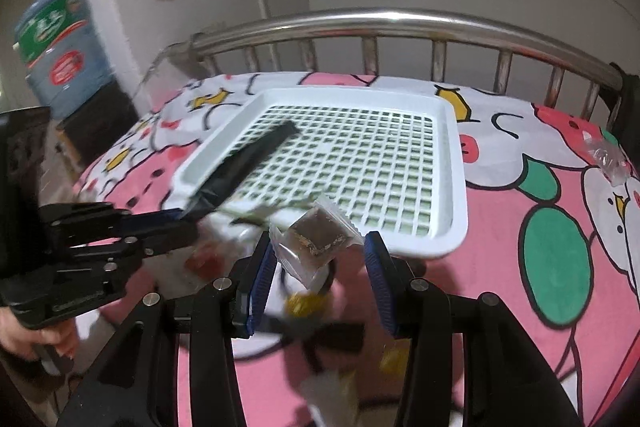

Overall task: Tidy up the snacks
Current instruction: 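Carry both packets over the white tray and open both grippers to drop them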

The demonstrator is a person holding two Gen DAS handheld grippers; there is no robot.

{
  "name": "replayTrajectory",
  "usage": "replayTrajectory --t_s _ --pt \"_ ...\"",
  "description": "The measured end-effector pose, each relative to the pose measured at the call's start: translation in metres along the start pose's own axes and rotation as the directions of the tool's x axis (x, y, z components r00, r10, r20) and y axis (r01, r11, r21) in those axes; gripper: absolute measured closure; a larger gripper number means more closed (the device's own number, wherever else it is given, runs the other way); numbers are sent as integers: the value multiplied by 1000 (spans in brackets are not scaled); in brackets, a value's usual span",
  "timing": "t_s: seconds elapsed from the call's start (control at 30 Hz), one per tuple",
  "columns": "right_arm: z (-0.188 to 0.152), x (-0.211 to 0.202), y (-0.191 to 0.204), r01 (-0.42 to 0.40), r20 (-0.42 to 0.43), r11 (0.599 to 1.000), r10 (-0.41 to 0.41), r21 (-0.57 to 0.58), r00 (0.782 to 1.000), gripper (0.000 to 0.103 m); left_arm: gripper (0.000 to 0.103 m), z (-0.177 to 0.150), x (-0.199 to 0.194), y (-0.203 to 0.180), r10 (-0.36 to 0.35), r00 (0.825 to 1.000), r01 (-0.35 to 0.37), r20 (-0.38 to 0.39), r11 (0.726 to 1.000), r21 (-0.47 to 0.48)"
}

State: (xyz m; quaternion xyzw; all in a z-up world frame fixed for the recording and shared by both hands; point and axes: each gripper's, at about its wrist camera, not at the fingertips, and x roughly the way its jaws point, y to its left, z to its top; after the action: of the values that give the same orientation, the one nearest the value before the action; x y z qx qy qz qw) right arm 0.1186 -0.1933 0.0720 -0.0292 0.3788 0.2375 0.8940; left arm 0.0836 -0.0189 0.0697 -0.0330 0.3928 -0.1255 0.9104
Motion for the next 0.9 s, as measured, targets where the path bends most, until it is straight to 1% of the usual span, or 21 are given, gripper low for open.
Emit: replayTrajectory --t_s 0.13,0.33,0.5,0.57,0.63,0.67,0.7,0.73,0.77,0.8,0.83,0.9 --pt "16 31 -17 23 -59 998 -19 52 998 60 86 17 19 15 32 999 -33 -24 999 -34" --pt "27 65 -32 66 -121 994 -55 92 991 60 86 29 47 34 41 997 -47 -73 995 -86" --pt "27 77 -33 85 -137 992 -72 97 988 59 86 25 66 40 48 993 -63 -109 989 -135" --pt "26 80 -33 98 -143 991 -85 89 986 58 85 24 69 39 70 993 -83 -100 987 -138" --pt "22 83 -32 114 -151 990 -101 83 983 56 85 24 70 37 75 992 -89 -97 985 -146" --pt "21 84 -32 122 -154 989 -108 84 982 55 82 24 69 37 72 993 -86 -89 984 -156" --pt "21 84 -33 127 -150 988 -112 92 982 47 79 24 70 37 77 993 -90 -86 983 -162" --pt "21 83 -34 130 -150 986 -114 101 982 41 63 24 71 37 86 992 -99 -87 982 -163" --pt "21 80 -36 134 -142 984 -117 113 983 31 40 24 70 37 93 993 -104 -78 981 -163" --pt "21 75 -37 131 -122 983 -116 125 986 26 30 23 67 37 94 993 -104 -68 981 -166" --pt "21 69 -38 130 -105 983 -116 131 988 24 18 23 65 36 91 994 -99 -54 980 -172" --pt "22 58 -38 124 -78 983 -114 136 990 20 15 23 56 37 82 996 -86 -27 979 -183"
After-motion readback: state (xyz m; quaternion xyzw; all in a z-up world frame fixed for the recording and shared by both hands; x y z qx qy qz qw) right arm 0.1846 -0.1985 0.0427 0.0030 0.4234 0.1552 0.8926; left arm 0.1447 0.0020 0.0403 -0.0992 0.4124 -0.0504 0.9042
